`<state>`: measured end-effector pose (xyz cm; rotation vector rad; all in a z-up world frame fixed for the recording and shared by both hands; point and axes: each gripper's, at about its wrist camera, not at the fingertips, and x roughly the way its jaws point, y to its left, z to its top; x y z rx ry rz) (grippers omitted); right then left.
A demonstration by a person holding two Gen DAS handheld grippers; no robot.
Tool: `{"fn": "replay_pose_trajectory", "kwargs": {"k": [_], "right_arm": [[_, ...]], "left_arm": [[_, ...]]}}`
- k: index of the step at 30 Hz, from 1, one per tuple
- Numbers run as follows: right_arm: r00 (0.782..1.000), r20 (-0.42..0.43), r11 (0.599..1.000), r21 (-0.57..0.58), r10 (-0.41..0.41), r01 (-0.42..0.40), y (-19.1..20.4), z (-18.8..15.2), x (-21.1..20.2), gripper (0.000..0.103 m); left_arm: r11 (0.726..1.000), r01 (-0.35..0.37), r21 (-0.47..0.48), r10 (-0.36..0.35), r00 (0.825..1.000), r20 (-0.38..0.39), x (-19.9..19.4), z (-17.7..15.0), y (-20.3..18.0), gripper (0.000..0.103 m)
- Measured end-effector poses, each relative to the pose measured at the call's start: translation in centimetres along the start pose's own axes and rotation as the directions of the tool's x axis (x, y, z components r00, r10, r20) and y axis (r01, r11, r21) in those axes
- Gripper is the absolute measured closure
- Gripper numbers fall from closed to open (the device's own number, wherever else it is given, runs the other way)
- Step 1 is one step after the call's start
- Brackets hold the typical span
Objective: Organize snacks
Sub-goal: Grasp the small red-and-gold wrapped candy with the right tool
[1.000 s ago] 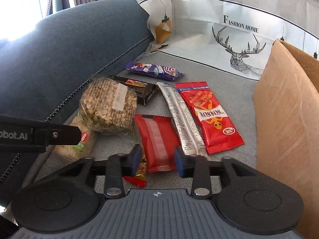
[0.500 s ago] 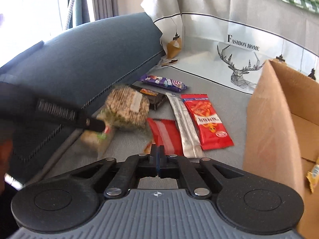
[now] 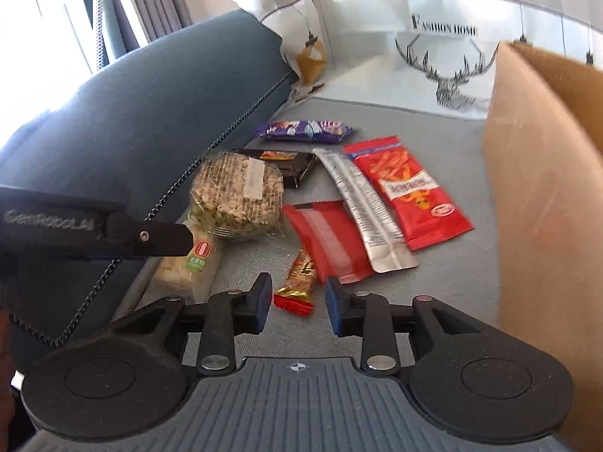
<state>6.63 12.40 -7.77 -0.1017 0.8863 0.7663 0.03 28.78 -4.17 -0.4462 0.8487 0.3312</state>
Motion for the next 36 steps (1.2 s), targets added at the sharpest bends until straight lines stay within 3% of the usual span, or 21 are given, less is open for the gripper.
{"fn": "replay_pose_trajectory", "kwargs": {"k": [11, 13, 15, 24, 31, 36], "right_arm": [[0.999, -0.043, 1.000, 0.015, -0.021, 0.022, 0.3, 0.6, 2.9, 0.066], [0.999, -0.041, 1.000, -0.003, -0.029, 0.029, 0.4, 0.5, 2.9, 0.080], [0.999, -0.044, 0.999, -0.030, -0.027, 0.026, 0.6, 0.4, 2.7, 0.081], [0.998, -0.044, 0.990, -0.133, 0.034, -0.039, 1.5, -0.4, -1.8, 0.081], [0.998, -0.064, 0.979, -0.201, 0.007, -0.020, 1.0, -4.1, -5.5, 0.081], [0.998, -0.061, 0.988, -0.153, -0.024, 0.014, -0.2, -5.6, -7.1, 0.081]], "left_arm": [[1.000, -0.008, 0.011, 0.008, 1.000, -0.010, 0.6, 0.1, -0.1, 0.053], [1.000, -0.010, 0.013, 0.010, 1.000, -0.010, 0.6, 0.1, -0.2, 0.053], [1.000, -0.010, 0.015, 0.011, 1.000, -0.009, 0.6, 0.1, -0.1, 0.053], [1.000, -0.003, 0.017, 0.004, 1.000, -0.020, 1.0, 0.1, -0.1, 0.051], [1.000, 0.021, 0.002, -0.021, 0.999, -0.047, 1.3, 0.1, 0.1, 0.048], [1.000, -0.024, 0.015, 0.025, 0.997, -0.070, 1.9, 0.1, -0.4, 0.045]]}}
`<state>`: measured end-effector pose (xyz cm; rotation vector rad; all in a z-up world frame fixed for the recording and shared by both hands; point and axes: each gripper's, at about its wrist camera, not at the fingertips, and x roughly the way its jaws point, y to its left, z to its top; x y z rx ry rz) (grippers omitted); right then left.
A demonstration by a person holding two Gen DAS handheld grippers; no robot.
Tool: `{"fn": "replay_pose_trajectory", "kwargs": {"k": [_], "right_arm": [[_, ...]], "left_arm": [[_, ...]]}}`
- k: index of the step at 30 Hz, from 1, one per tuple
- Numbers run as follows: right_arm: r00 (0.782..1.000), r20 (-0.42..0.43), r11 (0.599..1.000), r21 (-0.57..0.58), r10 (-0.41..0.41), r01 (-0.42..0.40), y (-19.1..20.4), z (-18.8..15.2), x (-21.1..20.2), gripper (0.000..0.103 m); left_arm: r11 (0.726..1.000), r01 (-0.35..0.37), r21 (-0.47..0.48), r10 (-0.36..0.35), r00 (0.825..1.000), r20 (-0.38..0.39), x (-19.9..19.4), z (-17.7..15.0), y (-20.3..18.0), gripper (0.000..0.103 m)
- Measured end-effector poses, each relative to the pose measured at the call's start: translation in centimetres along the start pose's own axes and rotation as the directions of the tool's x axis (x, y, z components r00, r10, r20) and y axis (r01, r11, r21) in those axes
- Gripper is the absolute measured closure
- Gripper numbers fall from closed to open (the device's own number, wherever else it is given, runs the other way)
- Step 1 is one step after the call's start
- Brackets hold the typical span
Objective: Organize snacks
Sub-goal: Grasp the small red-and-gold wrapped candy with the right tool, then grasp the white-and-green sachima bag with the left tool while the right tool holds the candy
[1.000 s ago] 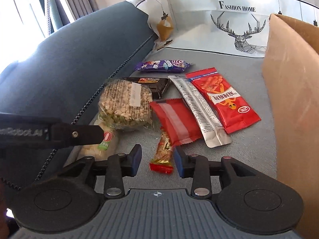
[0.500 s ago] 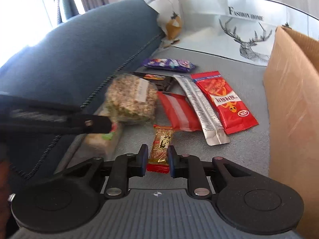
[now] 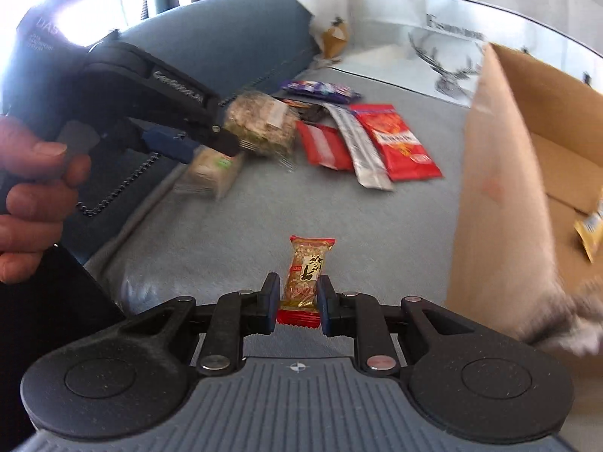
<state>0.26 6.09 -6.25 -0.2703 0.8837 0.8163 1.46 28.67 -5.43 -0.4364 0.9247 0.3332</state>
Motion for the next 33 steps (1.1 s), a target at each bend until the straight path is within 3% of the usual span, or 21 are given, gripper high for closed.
{"fn": "replay_pose_trajectory", "kwargs": {"k": [11, 22, 26, 33], "right_arm": [[0.999, -0.047, 1.000, 0.011, -0.012, 0.012, -0.4, -0.5, 2.1, 0.078], [0.998, -0.063, 1.000, -0.008, -0.015, 0.014, -0.3, -0.6, 2.8, 0.077], [0.998, -0.057, 1.000, -0.015, -0.016, 0.015, -0.4, -0.6, 2.7, 0.081], [1.000, -0.022, 1.000, -0.016, -0.016, 0.015, -0.4, -0.6, 2.0, 0.084]], "left_arm": [[0.988, -0.147, 0.053, 0.149, 0.988, -0.037, 2.2, 0.3, -1.2, 0.043], [0.980, -0.187, 0.062, 0.190, 0.980, -0.052, 3.9, 0.7, -1.4, 0.044], [0.979, -0.199, 0.053, 0.202, 0.978, -0.049, 3.9, 0.8, -1.2, 0.061], [0.986, -0.162, 0.043, 0.162, 0.987, -0.006, 2.0, 0.5, -1.1, 0.062]]}}
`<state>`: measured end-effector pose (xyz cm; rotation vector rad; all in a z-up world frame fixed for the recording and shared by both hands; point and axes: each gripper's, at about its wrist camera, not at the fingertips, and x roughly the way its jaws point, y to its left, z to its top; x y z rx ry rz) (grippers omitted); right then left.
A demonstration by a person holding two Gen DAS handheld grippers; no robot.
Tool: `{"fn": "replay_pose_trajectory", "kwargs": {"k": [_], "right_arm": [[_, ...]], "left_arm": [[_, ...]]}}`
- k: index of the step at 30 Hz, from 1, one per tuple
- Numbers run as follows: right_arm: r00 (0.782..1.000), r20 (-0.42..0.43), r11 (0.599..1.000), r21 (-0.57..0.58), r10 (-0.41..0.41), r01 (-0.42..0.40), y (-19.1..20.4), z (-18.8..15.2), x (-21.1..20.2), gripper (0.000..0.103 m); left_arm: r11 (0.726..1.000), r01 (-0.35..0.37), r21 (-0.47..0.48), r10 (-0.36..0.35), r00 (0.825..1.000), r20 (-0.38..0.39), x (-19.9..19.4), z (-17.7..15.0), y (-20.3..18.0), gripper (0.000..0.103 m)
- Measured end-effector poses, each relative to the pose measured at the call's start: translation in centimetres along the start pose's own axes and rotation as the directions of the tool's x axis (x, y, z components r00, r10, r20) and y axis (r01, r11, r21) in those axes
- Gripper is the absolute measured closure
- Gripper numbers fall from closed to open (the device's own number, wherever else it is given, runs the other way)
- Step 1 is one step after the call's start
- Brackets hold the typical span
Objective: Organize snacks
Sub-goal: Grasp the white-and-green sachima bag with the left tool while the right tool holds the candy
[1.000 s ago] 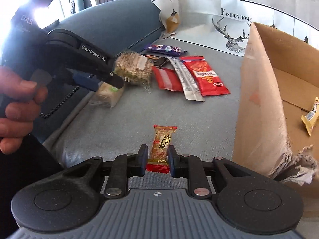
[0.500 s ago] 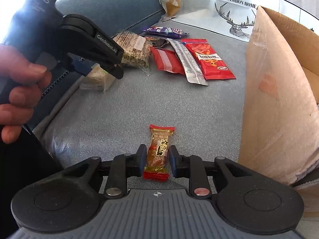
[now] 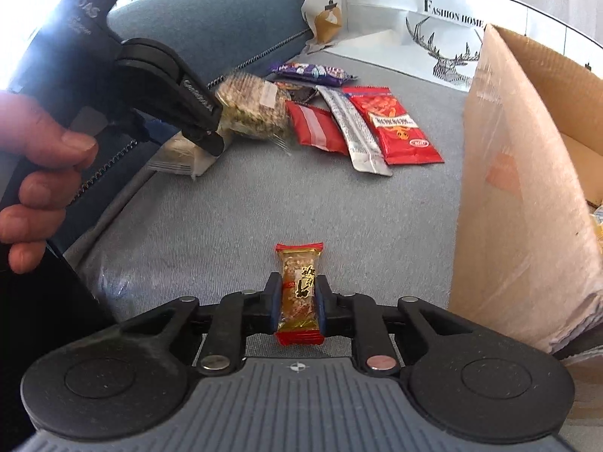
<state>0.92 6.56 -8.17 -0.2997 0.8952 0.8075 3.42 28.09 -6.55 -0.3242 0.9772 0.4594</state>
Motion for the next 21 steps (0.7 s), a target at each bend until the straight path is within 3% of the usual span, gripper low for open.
{"fn": "replay_pose_trajectory", "kwargs": {"k": [4, 8, 11, 14, 17, 21], "right_arm": [[1.000, 0.023, 1.000, 0.011, -0.004, 0.004, 0.0, 0.0, -0.5, 0.084], [0.999, 0.036, 1.000, 0.021, -0.007, 0.006, -0.2, 0.1, -0.9, 0.084], [0.999, 0.039, 1.000, 0.028, -0.003, 0.002, -0.3, 0.2, -1.1, 0.084], [0.999, 0.038, 1.000, 0.030, 0.002, -0.003, -0.3, 0.2, -1.1, 0.084], [0.999, 0.030, 0.999, 0.033, 0.012, -0.013, -0.3, 0.2, -1.0, 0.084], [1.000, 0.009, 0.999, 0.031, 0.012, -0.012, -0.3, 0.1, -0.6, 0.083]], "left_arm": [[0.998, 0.054, -0.033, -0.053, 0.999, 0.005, -1.8, -0.6, 0.9, 0.063], [0.988, 0.131, -0.086, -0.135, 0.990, -0.047, -3.1, -1.5, 2.1, 0.063], [0.979, 0.171, -0.114, -0.183, 0.977, -0.108, -3.5, -2.3, 2.7, 0.063], [0.967, 0.210, -0.142, -0.235, 0.953, -0.191, -3.0, -3.0, 3.1, 0.062], [0.967, 0.202, -0.154, -0.231, 0.952, -0.199, -2.9, -3.2, 3.1, 0.062], [0.973, 0.190, -0.132, -0.217, 0.947, -0.237, -2.2, -3.2, 2.4, 0.054]]}}
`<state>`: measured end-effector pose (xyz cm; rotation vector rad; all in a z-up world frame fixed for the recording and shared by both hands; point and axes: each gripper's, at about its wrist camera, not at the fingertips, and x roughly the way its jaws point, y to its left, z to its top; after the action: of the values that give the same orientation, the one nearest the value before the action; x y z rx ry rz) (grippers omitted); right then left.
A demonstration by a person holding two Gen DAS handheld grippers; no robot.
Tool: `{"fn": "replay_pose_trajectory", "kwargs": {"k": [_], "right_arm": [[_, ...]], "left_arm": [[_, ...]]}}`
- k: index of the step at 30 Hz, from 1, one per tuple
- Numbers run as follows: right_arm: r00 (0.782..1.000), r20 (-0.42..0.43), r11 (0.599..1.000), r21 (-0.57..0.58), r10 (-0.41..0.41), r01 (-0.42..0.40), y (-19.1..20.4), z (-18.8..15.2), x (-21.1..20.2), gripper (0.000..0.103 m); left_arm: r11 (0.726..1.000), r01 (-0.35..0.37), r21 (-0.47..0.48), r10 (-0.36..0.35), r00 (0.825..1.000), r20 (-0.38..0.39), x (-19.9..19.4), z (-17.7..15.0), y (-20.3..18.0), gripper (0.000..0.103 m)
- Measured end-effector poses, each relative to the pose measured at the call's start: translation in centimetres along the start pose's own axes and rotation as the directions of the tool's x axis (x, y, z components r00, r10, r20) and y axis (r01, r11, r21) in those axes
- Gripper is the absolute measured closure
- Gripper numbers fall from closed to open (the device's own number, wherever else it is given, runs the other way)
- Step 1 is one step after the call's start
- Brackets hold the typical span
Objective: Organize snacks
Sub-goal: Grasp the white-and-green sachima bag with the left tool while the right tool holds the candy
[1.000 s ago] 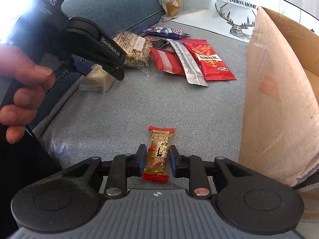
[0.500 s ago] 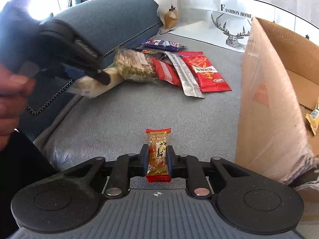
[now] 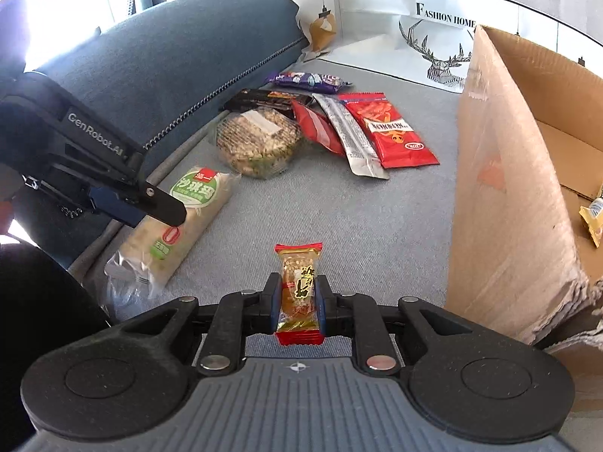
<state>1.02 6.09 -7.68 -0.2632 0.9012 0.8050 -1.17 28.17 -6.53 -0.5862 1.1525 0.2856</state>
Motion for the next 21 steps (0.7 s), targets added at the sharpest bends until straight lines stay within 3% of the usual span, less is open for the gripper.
{"fn": "replay_pose_trajectory", "kwargs": {"k": [11, 21], "right_arm": [[0.999, -0.036, 1.000, 0.011, -0.005, 0.005, 0.0, 0.2, 0.8, 0.080], [0.999, -0.051, 1.000, 0.005, -0.016, 0.017, 0.1, 0.1, 1.3, 0.080]], "left_arm": [[0.994, -0.083, 0.068, 0.086, 0.996, -0.031, 1.9, 0.7, -1.8, 0.047], [0.992, -0.097, 0.080, 0.101, 0.994, -0.046, 2.7, 1.1, -2.1, 0.047]]}}
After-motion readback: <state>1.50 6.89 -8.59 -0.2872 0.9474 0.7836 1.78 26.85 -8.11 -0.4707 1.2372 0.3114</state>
